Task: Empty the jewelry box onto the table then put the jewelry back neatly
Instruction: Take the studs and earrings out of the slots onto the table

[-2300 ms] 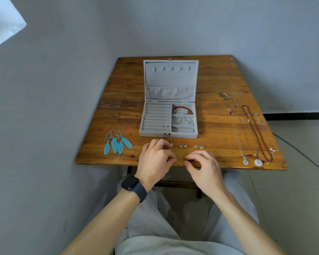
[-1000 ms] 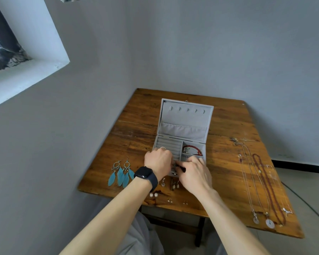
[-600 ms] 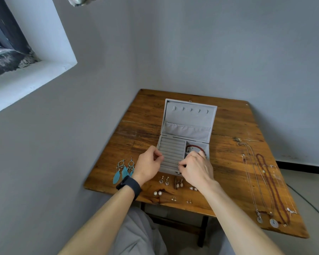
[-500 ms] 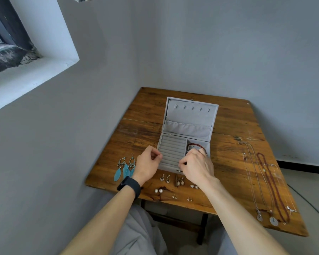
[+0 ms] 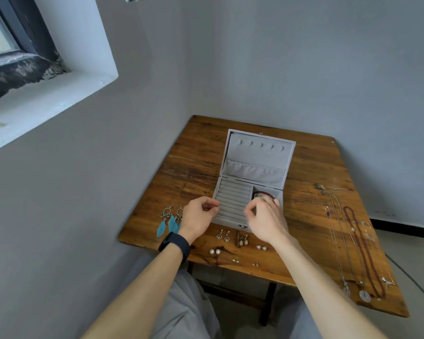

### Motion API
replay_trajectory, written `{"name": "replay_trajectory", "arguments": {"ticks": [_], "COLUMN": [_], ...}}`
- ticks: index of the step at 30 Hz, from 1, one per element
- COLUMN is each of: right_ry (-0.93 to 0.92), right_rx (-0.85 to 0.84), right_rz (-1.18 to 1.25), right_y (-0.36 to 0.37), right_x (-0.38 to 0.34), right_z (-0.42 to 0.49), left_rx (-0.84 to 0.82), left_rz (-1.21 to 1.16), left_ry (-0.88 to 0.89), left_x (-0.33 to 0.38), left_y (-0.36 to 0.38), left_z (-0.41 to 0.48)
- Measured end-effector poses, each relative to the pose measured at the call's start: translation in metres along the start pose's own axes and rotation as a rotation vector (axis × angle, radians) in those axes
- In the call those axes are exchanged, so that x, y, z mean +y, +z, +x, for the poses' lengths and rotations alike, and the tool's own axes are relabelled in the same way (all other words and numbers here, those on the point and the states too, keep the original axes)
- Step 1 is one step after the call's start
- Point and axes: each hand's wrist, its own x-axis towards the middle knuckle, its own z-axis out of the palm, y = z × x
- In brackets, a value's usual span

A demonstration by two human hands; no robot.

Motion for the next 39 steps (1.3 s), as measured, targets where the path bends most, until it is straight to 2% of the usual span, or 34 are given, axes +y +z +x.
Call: {"name": "replay_trajectory", "arguments": {"ticks": [4,9,13,16,20,24,29,39], "right_ry": [0.065,0.166,0.22,0.224,0.21,0.194,0.122,0.167], "right_rx": [0.105,0.191,0.263,0.315,0.318,0.33,0.355,0.319], "right_rz": [0.365,0.536,0.528,0.499,0.47,0.431,0.384,0.368], "right_y": [-0.018,-0.017,-0.002,0.007,0.014,0.019,0.025,0.034], "right_x": [0.014,0.045,0.069,0.08,0.087,0.091,0.09,0.089], "right_z": [-0.042,-0.105,-0.132,-0.141,-0.147,-0.149,-0.153,-0.145], "left_rx": [0.014,0.002,-0.142,-0.226,-0.242,-0.246,-0.24,-0.251], "left_rz": [-0.022,-0.114,-0.06,0.083,0.396,0.545,0.631,0.656], "left_ry": [0.071,0.157,0.202,0.245,0.325,0.356,0.359,0.331], "left_x": [0.007,0.028,0.04,0.041,0.045,0.046,0.043,0.041], "left_y": [-0.006,0.01,0.041,0.065,0.082,0.091,0.1,0.1], "left_z": [-0.013,-0.048,-0.08,-0.093,-0.099,-0.099,-0.1,-0.097]}}
